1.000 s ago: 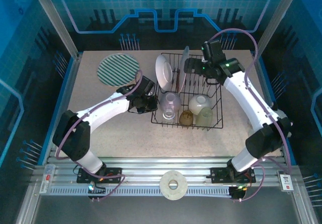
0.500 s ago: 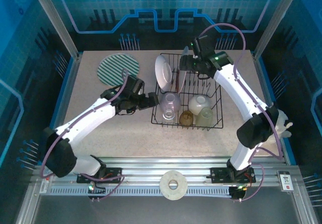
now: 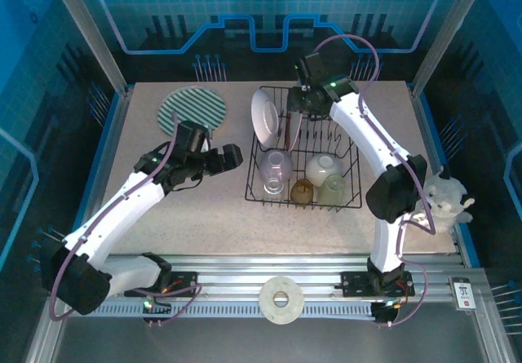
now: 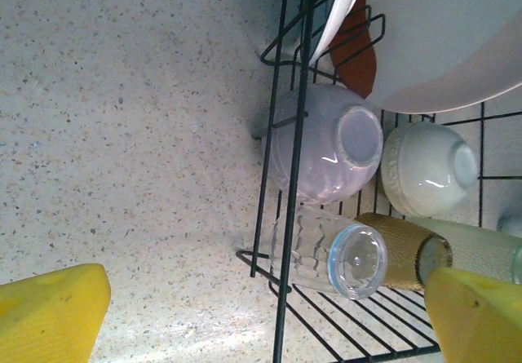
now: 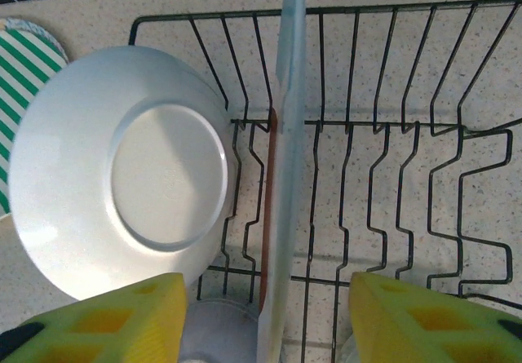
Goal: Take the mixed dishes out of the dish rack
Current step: Pick up the plate from the dish rack.
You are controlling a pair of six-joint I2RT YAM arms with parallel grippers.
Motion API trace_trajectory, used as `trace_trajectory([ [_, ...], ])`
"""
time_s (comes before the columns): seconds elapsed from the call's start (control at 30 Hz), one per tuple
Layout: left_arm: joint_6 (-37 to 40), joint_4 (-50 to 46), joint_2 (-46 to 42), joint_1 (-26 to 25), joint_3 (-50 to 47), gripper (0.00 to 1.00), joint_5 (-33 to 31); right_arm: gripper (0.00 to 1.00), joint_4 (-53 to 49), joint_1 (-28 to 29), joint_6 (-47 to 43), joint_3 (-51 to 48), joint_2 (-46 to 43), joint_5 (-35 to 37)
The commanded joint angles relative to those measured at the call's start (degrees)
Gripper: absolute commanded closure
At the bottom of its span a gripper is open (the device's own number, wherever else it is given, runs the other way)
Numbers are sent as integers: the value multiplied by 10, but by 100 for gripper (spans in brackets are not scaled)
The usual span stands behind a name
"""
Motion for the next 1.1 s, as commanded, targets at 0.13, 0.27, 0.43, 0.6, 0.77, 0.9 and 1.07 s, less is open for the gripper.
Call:
trace_trajectory([
  [0.13, 13, 25, -42, 44, -21, 1, 70, 59, -25, 9, 16, 30, 27, 14],
  [0.27, 13, 26, -48, 54, -23, 1, 80, 70, -24, 10, 20, 32, 30, 20],
  [0.43, 12, 29, -54, 61, -23, 0, 91, 86, -24, 10, 25, 38, 35, 20],
  [0.6, 13, 40, -55, 69, -23, 1, 116, 100, -27, 10, 28, 45, 31, 28],
  [0.77, 11, 48, -55, 73, -23, 1, 131, 100, -29, 10, 32, 43, 14, 41],
  [0.9, 11, 52, -52, 74, -23, 1, 136, 100, -25, 10, 33, 41, -9, 61],
  [1.07, 10, 52, -48, 75, -24, 1, 139, 100, -24, 10, 28, 48, -28, 82],
])
